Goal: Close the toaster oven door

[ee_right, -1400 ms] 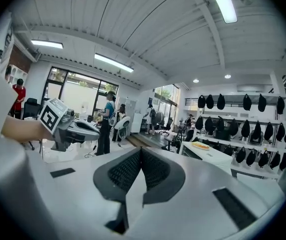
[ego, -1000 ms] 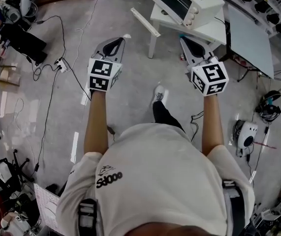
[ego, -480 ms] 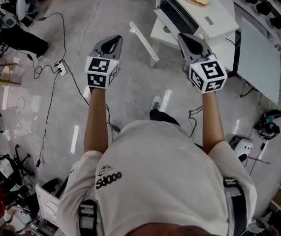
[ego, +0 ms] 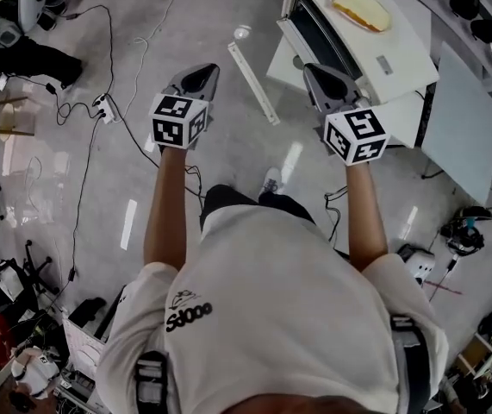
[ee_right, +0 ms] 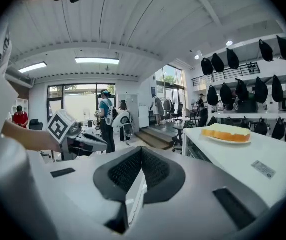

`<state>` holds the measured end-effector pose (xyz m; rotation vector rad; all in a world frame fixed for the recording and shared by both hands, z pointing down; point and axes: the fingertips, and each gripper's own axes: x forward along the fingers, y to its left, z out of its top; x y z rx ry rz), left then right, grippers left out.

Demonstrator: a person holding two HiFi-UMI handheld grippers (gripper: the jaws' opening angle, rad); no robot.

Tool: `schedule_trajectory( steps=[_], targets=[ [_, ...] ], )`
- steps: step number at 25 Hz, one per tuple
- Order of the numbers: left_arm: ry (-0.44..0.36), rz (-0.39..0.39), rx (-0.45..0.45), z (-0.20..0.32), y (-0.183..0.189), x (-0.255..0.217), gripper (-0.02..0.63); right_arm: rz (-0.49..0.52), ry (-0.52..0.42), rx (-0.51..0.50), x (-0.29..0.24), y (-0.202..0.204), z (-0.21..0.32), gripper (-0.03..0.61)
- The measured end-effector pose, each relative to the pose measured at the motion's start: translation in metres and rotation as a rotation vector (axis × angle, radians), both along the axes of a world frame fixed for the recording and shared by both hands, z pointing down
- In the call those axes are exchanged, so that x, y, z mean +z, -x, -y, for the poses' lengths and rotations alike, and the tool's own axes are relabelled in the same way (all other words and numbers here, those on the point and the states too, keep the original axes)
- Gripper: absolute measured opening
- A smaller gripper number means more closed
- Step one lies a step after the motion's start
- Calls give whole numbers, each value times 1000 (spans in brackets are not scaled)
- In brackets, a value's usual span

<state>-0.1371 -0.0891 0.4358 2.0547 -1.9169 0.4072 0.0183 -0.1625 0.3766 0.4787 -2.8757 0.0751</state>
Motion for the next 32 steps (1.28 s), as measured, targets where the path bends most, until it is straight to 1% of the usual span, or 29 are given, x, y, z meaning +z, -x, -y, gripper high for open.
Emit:
schedule_trajectory(
  steps=[2,3,4,6,8,11,12,14,16,19,20,22,26,29,31,32],
  targets=[
    [30,-84,36,15,9,24,20,-34,18,-1,17,11,9,8],
    [44,-113,57,22,13,39,21,-57,27,9,28,17,14,8],
    [62,-127,75,28,19,56,21,-82,37,22,40,22,17,8],
    [106,-129,106,34,30,91,25,-118,61,55,61,32,19,8],
    [139,-145,134,40,41,121,50,-143,79,90,77,41,19,8],
    [179,-199,169,51,51,162,96,-181,95,145,95,51,19,8],
    [196,-199,185,55,52,176,106,-190,105,164,101,51,18,8],
    [233,-173,236,60,51,204,137,-206,126,202,111,50,15,8],
    [272,-119,301,62,44,232,160,-226,143,240,121,44,12,8],
    [326,25,420,63,27,271,163,-249,166,291,134,30,10,8],
    [336,58,460,65,19,280,163,-258,173,305,139,24,10,8],
    [343,85,518,70,3,294,163,-272,185,332,146,14,11,8],
    [326,104,552,82,-16,307,163,-276,205,376,155,-2,11,8],
    [302,100,543,88,-24,307,159,-279,211,392,156,-13,8,8],
    [298,109,527,90,-27,307,133,-282,213,399,157,-19,7,8],
    [298,115,520,90,-27,307,130,-284,213,402,157,-22,7,8]
  ],
)
